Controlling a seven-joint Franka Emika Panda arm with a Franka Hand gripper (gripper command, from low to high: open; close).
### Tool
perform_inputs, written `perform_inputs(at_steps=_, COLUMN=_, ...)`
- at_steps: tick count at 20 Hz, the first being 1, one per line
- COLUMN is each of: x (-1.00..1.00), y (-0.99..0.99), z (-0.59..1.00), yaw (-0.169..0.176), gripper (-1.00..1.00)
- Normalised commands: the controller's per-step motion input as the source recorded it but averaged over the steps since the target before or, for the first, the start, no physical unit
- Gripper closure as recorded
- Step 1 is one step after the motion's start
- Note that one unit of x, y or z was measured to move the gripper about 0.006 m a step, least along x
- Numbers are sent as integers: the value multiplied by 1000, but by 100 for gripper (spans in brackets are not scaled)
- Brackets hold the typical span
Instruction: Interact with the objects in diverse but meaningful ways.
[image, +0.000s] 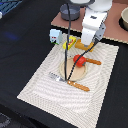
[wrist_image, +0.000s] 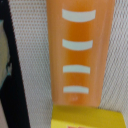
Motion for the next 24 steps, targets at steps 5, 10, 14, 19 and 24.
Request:
perform_inputs(at_steps=5, x=-195, y=0, z=-522, yaw=0, gripper=100)
perform_inputs(at_steps=10, x=-185, y=0, z=-411, yaw=0, gripper=100)
perform_inputs(at_steps=14, x=-146, y=0, z=-250, yaw=0, gripper=100)
perform_inputs(at_steps=19, x=-122, y=0, z=-244, yaw=0, gripper=100)
perform_inputs(at_steps=24, x=-127, y=91, z=457, yaw=2, gripper=100)
